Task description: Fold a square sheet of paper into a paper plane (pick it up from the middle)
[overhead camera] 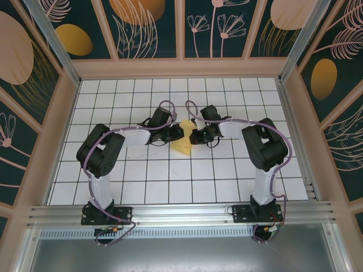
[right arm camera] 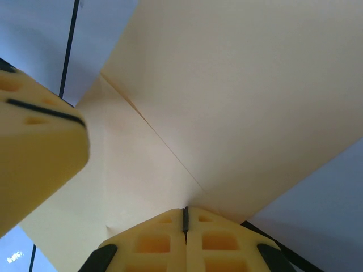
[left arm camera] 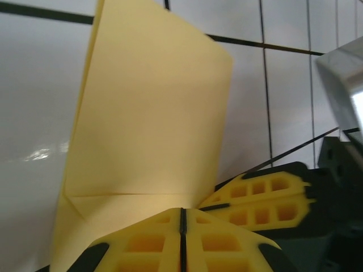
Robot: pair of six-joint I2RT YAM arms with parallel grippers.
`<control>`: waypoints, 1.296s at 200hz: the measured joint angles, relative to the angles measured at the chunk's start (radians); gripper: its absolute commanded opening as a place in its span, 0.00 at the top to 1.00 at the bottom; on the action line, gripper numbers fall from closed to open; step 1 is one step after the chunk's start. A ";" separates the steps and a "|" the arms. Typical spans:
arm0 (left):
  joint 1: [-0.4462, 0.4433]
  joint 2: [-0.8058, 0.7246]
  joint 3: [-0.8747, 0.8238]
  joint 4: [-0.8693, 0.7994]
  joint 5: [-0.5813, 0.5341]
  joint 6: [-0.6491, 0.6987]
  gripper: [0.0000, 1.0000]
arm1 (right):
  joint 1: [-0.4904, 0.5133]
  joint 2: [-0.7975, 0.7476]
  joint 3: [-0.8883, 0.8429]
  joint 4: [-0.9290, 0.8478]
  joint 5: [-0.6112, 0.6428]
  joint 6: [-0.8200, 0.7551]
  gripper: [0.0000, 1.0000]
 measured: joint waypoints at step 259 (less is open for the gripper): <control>-0.007 0.044 -0.001 -0.025 -0.092 -0.061 0.95 | 0.103 -0.075 -0.046 0.027 -0.125 0.121 0.91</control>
